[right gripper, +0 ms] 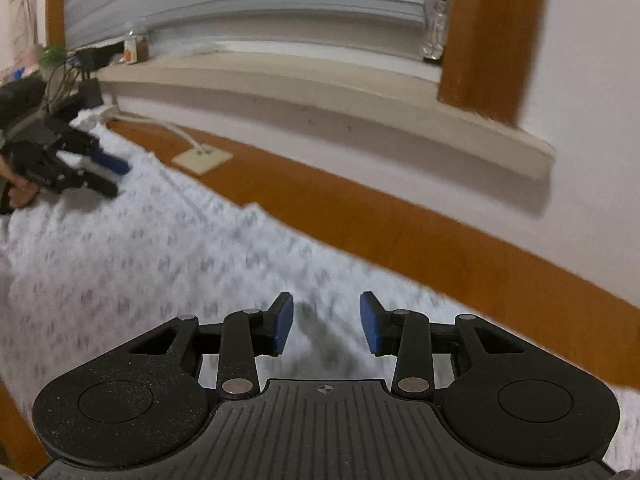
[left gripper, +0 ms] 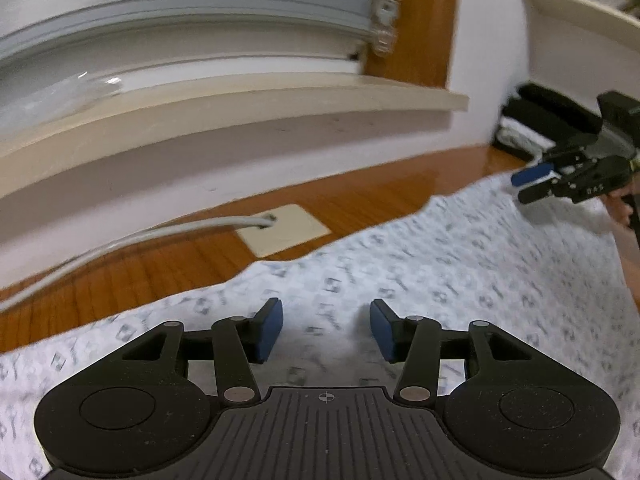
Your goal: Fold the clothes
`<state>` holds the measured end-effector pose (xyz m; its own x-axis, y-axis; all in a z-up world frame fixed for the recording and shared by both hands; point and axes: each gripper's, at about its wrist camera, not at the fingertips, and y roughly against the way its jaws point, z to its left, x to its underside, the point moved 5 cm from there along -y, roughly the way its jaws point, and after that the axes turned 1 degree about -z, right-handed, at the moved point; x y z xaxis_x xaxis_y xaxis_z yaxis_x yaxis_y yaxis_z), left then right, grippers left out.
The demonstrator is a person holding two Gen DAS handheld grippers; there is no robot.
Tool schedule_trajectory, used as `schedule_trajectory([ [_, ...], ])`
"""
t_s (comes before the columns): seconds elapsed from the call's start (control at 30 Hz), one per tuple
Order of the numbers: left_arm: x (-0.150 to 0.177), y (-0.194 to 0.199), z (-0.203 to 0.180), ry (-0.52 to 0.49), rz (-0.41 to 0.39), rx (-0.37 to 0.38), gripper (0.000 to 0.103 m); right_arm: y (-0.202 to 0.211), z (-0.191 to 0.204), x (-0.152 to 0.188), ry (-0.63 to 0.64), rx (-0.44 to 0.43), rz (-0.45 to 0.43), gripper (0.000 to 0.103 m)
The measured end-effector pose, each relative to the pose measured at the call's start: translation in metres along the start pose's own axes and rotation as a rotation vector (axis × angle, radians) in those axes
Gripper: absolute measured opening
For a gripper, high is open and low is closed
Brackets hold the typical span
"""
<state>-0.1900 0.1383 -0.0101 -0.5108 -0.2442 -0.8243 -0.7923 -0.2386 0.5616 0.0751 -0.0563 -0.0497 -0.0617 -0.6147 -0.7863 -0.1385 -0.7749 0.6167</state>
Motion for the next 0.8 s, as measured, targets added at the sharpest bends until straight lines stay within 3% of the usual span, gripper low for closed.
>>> schedule_trajectory([
  [0.13, 0.000, 0.004, 0.007, 0.034, -0.006, -0.001, 0.056, -0.013, -0.013, -0.012, -0.049, -0.022, 0.011, 0.037],
  [0.3, 0.000, 0.003, 0.003, 0.007, 0.004, -0.009, 0.059, -0.022, 0.001, 0.003, 0.036, -0.070, 0.093, 0.036],
  [0.53, 0.002, 0.003, 0.000, -0.012, 0.009, -0.010, 0.061, -0.025, -0.003, -0.001, 0.035, -0.032, 0.073, 0.038],
  [0.67, 0.002, 0.003, 0.000, -0.009, 0.009, -0.009, 0.062, -0.035, -0.010, -0.003, 0.012, -0.086, 0.097, 0.038],
  [0.7, 0.002, 0.003, 0.000, -0.009, 0.008, -0.010, 0.062, -0.035, -0.010, -0.003, 0.018, -0.098, 0.101, 0.034],
  [0.77, 0.002, 0.004, 0.000, -0.009, 0.005, -0.010, 0.063, -0.033, -0.008, -0.003, 0.037, -0.121, 0.104, 0.007],
  [0.8, 0.002, 0.004, -0.001, -0.009, 0.002, -0.011, 0.063, -0.031, -0.007, -0.003, 0.047, -0.132, 0.106, 0.002],
])
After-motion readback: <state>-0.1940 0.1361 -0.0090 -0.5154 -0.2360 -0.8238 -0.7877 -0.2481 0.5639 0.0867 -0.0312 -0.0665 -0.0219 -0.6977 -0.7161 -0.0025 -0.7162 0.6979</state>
